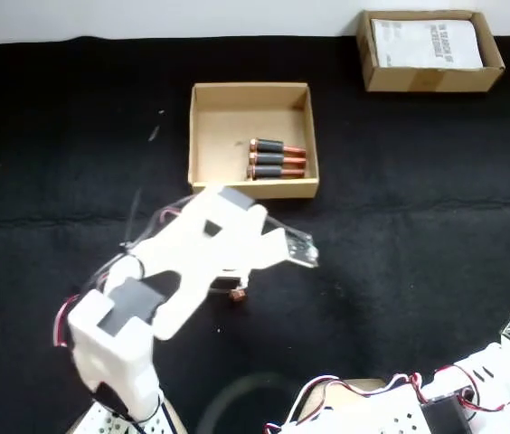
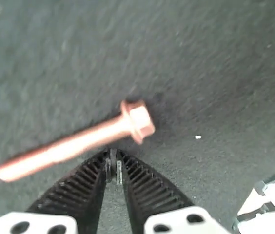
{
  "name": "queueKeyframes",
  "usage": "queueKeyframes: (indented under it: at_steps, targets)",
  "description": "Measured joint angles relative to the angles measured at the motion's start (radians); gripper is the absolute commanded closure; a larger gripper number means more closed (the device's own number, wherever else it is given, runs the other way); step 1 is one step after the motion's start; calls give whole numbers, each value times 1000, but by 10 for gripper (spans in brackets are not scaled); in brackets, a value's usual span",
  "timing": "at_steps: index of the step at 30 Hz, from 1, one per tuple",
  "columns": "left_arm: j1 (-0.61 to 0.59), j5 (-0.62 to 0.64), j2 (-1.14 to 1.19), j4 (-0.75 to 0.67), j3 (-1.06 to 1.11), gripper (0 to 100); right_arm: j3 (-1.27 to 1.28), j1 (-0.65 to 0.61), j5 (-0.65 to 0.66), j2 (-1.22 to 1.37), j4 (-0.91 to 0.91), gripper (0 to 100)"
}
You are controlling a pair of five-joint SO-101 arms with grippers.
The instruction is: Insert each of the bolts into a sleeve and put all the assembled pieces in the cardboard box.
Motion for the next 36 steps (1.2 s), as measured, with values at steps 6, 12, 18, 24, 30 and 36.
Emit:
queueKeyframes:
  at_steps: [6,12,18,24,30,36]
  targets:
    - [91,-26,152,118,-219,992,55,0,0,2,-46,991]
    - [120,0,282,132,-474,992,78,0,0,2,-49,991]
    - [107,109,433,112,-809,992,81,0,9,2,-49,991]
    - [78,106,479,218,-1079,990,87,0,34,2,-49,991]
    - [41,2,485,347,-1195,947,87,0,34,2,-49,991]
    - [-54,-49,580,276,-1195,923,109,0,37,2,-51,991]
